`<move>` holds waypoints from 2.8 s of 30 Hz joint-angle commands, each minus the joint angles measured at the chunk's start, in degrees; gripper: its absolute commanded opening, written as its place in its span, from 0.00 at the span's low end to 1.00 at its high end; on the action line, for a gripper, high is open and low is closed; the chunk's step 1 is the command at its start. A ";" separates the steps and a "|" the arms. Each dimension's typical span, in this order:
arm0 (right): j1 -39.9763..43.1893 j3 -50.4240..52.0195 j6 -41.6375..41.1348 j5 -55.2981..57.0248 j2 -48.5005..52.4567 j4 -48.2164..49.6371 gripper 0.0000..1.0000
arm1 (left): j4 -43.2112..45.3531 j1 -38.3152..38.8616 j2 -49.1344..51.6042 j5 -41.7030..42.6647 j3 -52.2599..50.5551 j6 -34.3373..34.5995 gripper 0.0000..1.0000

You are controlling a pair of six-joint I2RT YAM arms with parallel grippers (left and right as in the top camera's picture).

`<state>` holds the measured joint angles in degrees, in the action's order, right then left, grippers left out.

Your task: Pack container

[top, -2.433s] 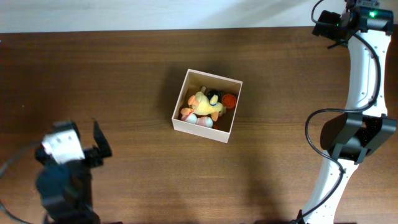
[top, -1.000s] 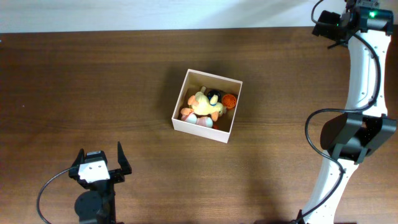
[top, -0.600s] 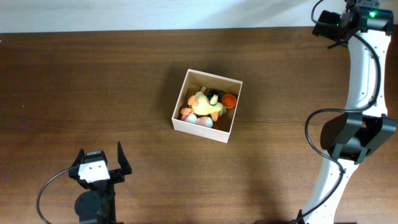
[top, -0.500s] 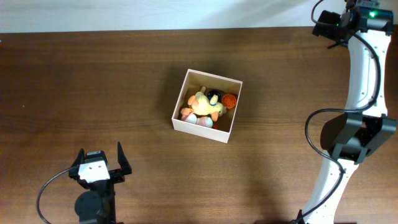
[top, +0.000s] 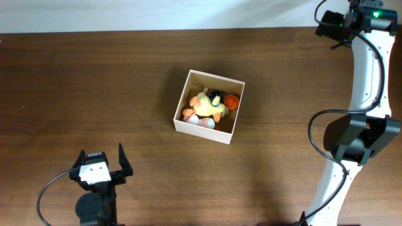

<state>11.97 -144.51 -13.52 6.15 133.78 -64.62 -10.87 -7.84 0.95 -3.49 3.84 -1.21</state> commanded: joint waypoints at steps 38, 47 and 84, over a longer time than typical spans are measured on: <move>-17.03 92.80 17.62 -4.66 -90.40 43.63 0.99 | 0.42 0.22 -0.66 -0.61 -0.68 0.35 0.99; -16.76 120.04 13.66 -7.58 -111.80 54.31 0.99 | 0.39 0.22 -0.66 -0.61 -0.68 0.33 0.99; -16.72 141.55 13.66 -8.33 -133.59 54.16 0.99 | 0.39 0.22 -0.66 -0.61 -0.68 0.35 0.99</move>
<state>-4.75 -3.42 0.32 -2.48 0.84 -10.33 -10.85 -7.84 0.84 -3.49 3.68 -1.21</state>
